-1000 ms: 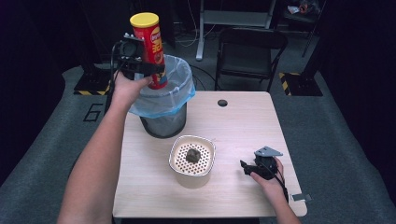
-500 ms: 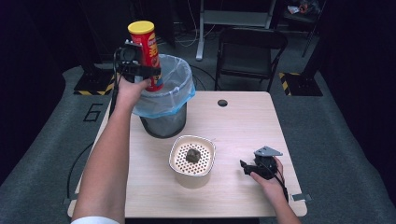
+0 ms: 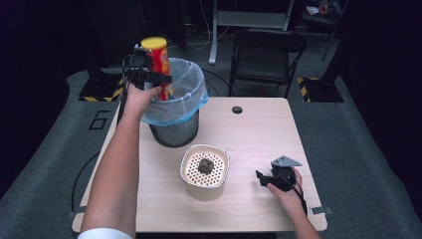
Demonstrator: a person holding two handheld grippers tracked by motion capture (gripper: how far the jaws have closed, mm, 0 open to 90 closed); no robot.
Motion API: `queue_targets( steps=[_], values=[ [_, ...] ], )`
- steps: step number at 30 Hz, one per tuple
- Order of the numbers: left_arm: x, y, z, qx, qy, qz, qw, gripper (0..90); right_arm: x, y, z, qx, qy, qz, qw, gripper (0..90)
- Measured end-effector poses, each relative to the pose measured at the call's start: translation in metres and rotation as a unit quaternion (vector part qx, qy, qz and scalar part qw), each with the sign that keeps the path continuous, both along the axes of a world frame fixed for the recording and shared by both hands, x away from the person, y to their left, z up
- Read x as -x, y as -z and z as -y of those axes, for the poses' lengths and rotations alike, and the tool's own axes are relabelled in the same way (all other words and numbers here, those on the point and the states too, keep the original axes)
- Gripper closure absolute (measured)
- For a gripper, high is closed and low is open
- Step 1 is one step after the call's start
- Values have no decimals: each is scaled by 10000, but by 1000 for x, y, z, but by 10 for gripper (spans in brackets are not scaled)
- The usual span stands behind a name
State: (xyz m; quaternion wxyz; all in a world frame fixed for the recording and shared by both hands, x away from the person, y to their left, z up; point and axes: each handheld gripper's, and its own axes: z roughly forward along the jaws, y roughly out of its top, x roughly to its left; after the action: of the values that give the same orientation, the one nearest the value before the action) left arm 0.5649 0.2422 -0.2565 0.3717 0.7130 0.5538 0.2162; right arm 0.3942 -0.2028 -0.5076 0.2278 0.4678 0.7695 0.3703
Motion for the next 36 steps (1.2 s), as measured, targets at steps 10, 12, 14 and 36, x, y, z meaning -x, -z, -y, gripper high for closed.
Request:
queue_targets(
  steps=[10,12,14,36],
  values=[
    [19,-2,-8,21,337,150,9993,170,0,0,1,-15,37,18,10000,265],
    [27,-5,-9,45,522,207,9984,185,0,-1,1,-22,28,17,10000,265],
    [36,-8,-11,26,647,247,9976,208,1,-1,2,-21,28,17,10000,265],
    [134,20,-49,207,1644,424,9853,349,-1,2,1,77,-2,-14,10000,267]
  ],
)
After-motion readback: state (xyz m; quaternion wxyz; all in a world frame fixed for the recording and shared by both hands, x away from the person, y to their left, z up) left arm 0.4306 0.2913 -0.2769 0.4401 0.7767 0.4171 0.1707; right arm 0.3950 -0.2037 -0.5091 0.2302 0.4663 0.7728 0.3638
